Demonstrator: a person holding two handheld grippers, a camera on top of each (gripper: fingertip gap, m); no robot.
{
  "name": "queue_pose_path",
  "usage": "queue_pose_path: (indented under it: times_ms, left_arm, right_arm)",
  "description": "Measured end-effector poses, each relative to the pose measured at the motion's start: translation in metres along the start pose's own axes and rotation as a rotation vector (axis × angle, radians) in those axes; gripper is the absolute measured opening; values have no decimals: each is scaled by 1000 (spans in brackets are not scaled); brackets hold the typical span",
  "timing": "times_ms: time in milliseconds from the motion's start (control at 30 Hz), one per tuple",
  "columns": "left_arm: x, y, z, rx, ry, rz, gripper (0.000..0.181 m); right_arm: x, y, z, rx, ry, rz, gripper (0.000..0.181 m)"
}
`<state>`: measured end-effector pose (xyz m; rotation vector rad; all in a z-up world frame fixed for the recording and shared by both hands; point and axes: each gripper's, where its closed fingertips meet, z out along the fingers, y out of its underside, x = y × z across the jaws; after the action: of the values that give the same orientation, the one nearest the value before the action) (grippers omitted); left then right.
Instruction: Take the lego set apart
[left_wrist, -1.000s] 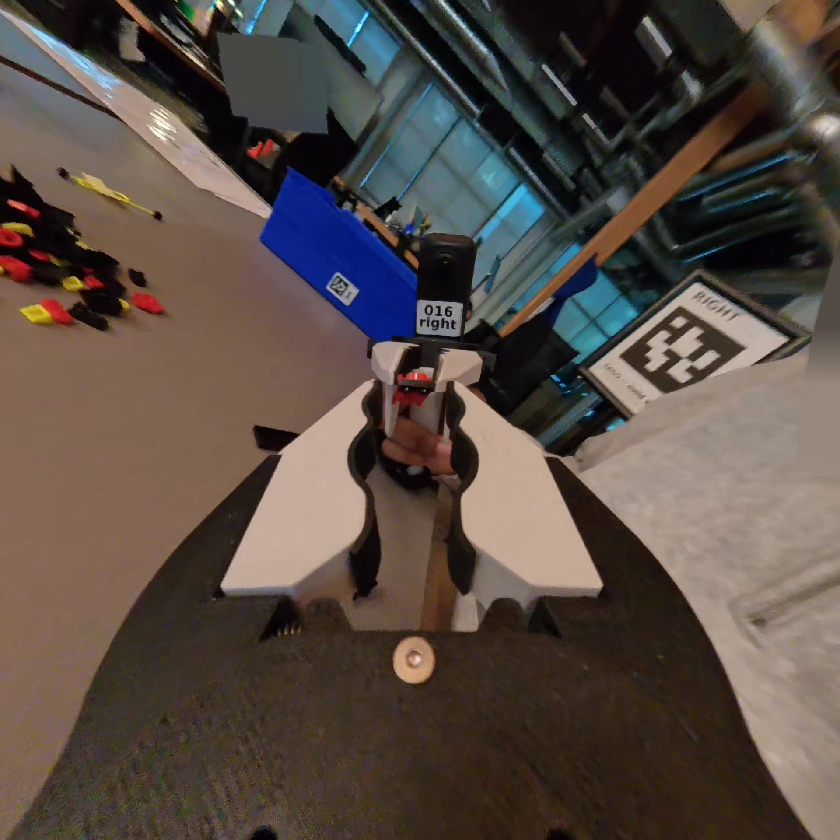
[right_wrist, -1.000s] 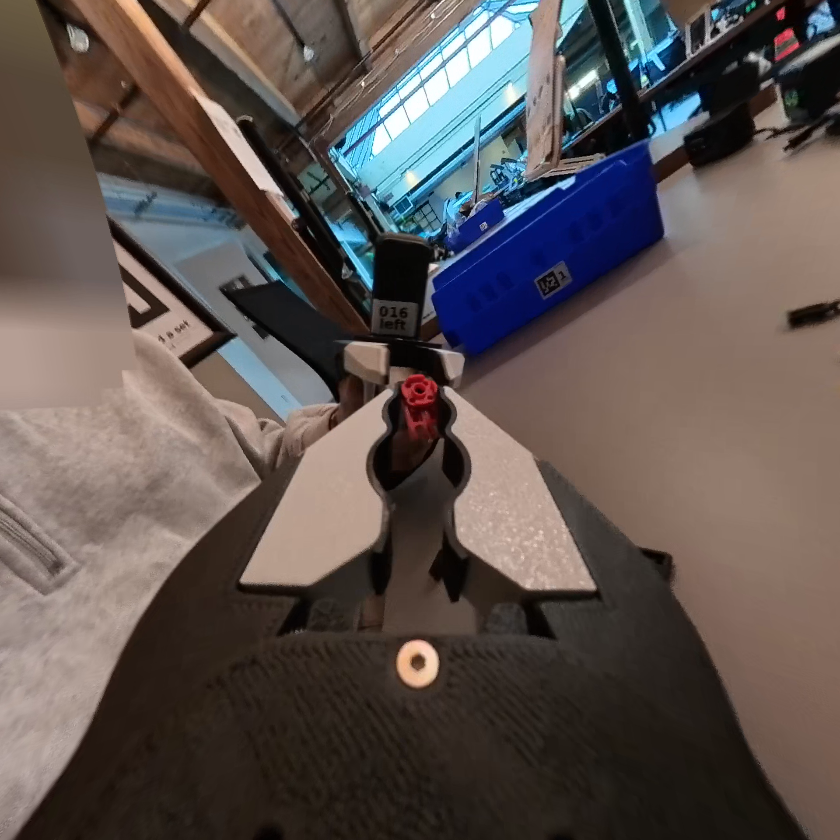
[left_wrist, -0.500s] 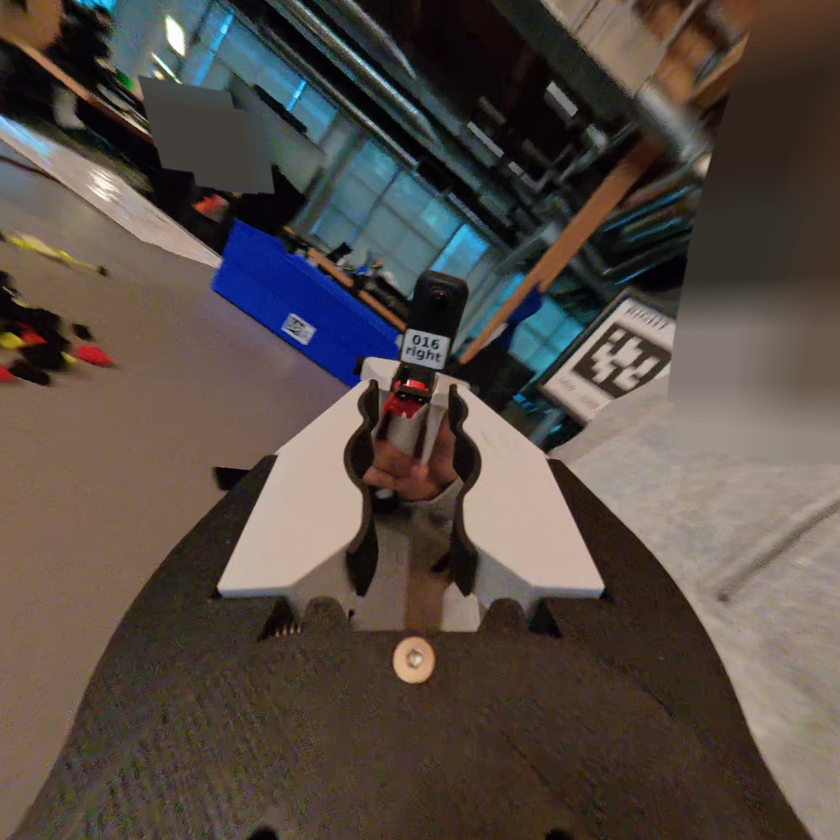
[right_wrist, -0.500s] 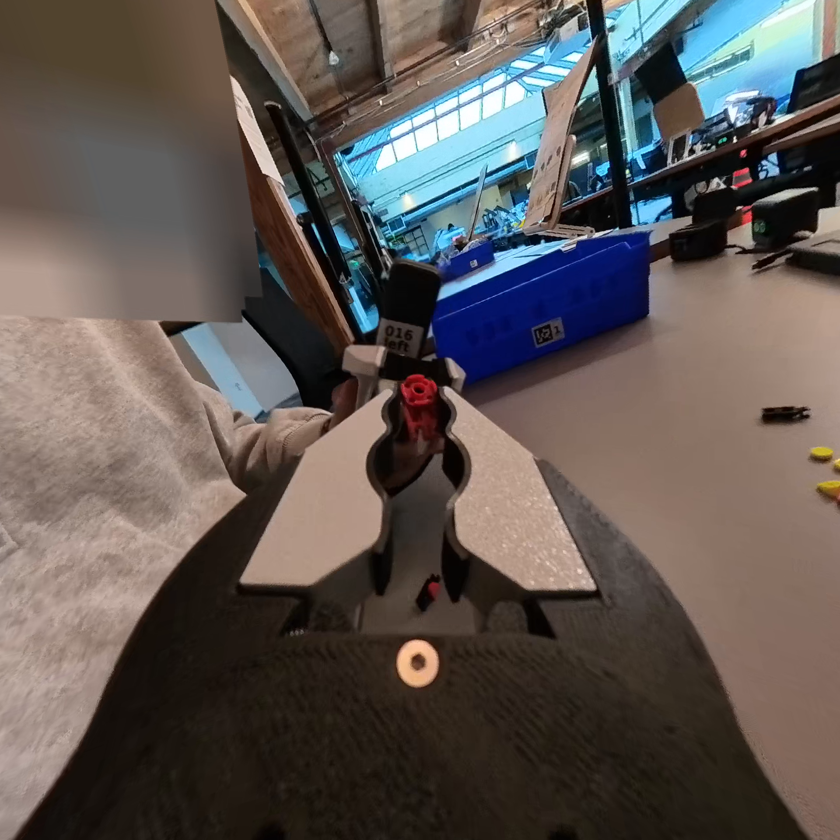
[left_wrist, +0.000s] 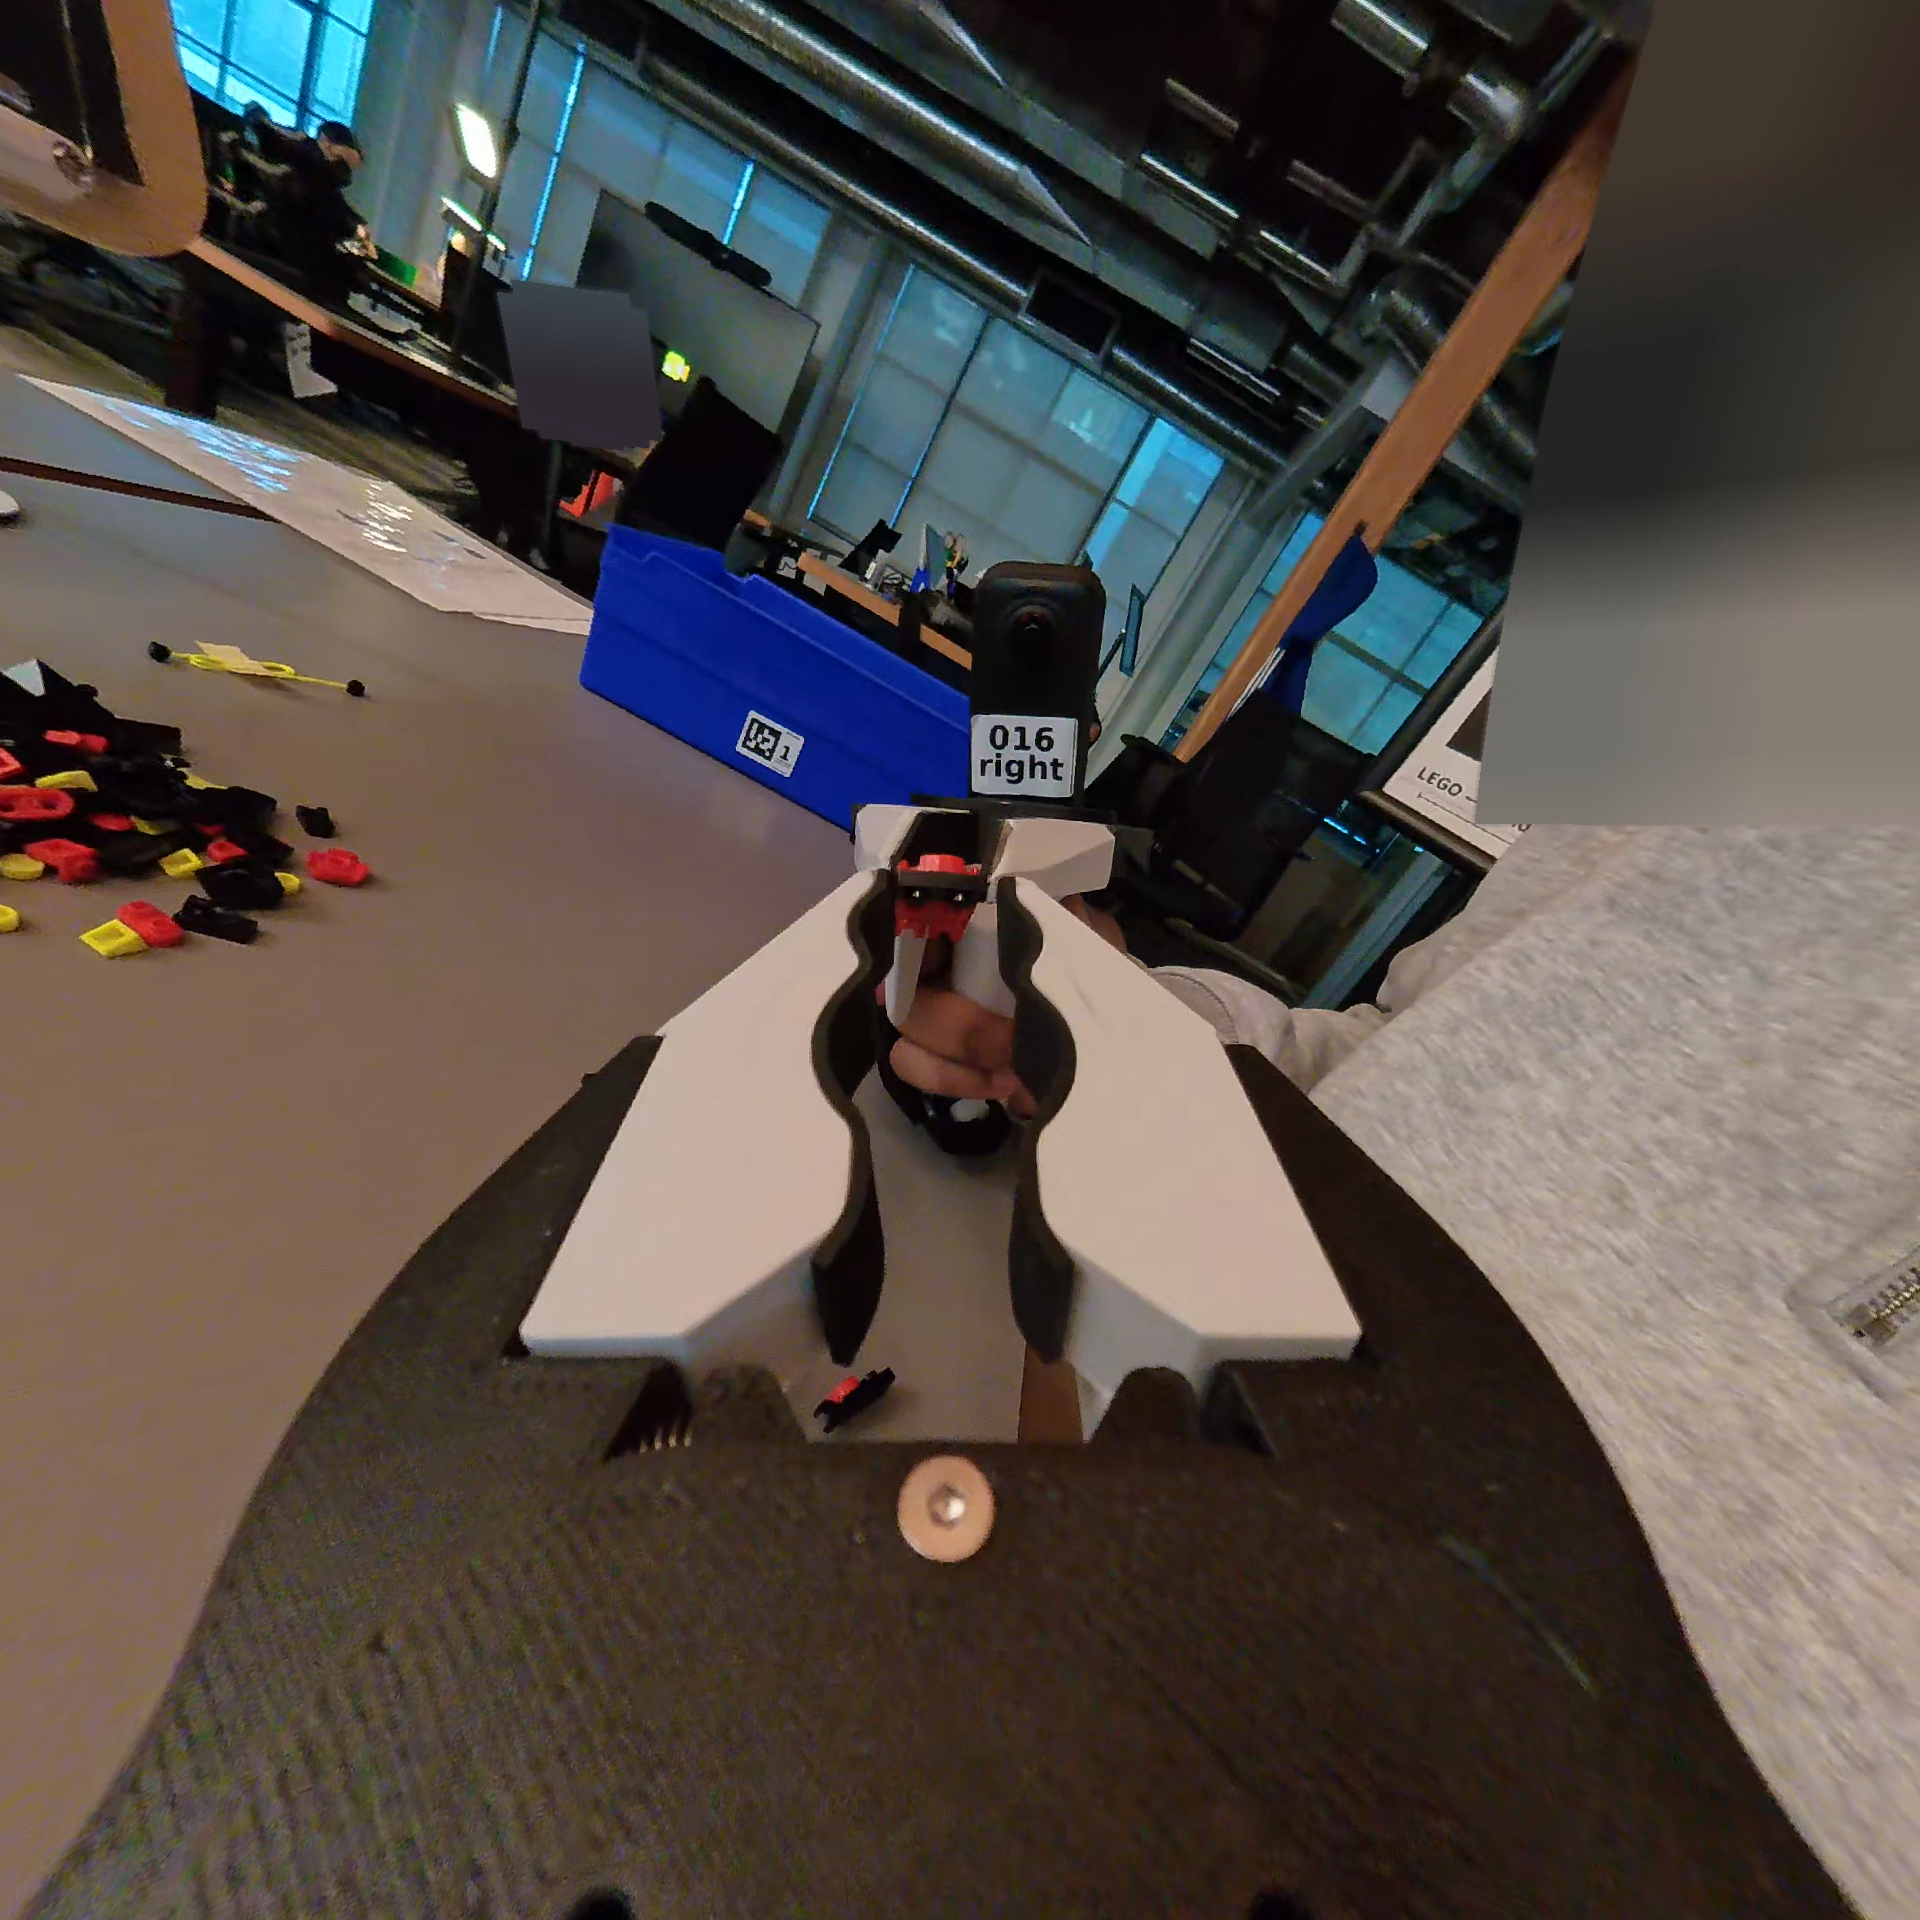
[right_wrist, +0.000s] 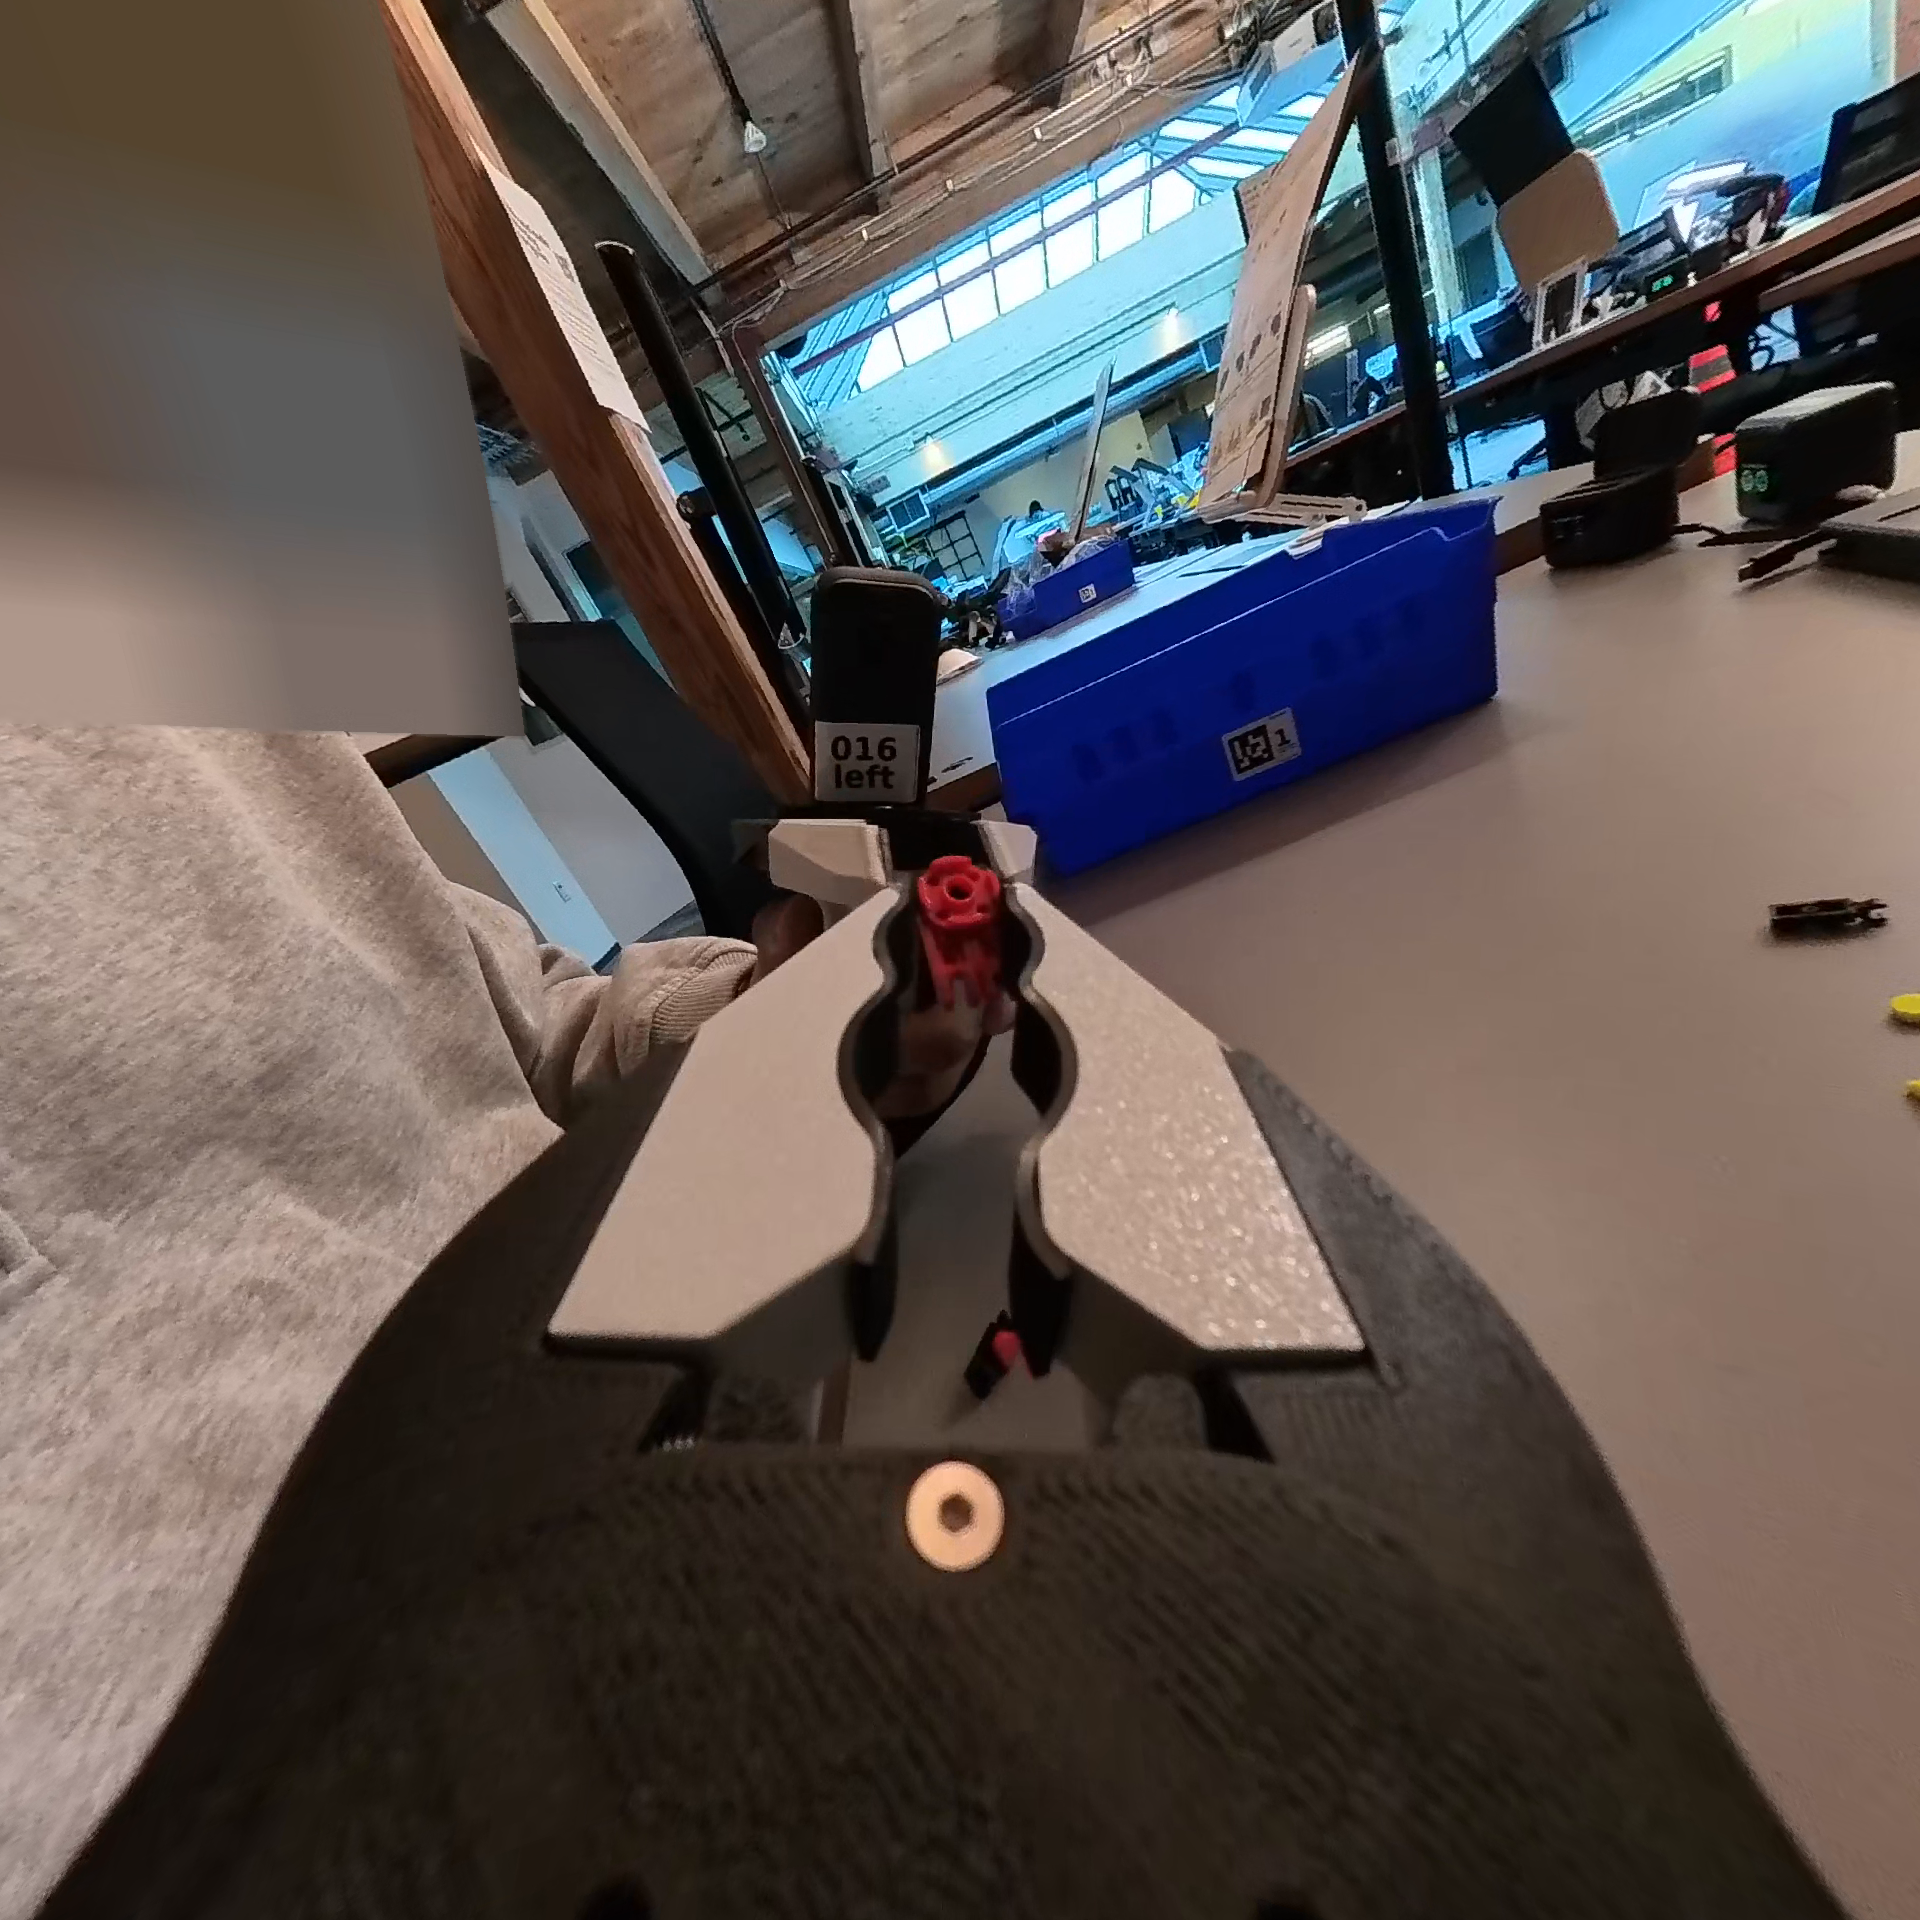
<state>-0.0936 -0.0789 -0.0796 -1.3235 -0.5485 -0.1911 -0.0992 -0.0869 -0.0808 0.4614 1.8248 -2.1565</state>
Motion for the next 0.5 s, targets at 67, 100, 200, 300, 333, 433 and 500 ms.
queue_pose_path:
  times_ms: [67, 100, 200, 300, 333, 433, 500]
  left_arm:
    - [0, 0, 0, -3, 1, 2, 18]
    - [0, 0, 0, -3, 4, 1, 18]
    - [0, 0, -1, 2, 16, -16, 16]
    - [0, 1, -1, -2, 18, -19, 15]
    - [0, 1, -1, -5, 17, -17, 15]
    - [0, 2, 0, -7, 22, -18, 15]
    - [1, 1, 0, -6, 28, -12, 14]
  right_arm:
    - [0, 0, 0, -1, -3, -1, 12]
    - [0, 0, 0, -2, -4, -1, 12]
    - [-1, 0, 0, -1, -10, 3, 12]
    - [-1, 1, -1, -4, -18, 10, 13]
    - [-1, 1, -1, -4, -20, 12, 13]
    - [-1, 1, -1, -2, -28, 19, 13]
    - [-2, 0, -2, 8, -42, 33, 12]
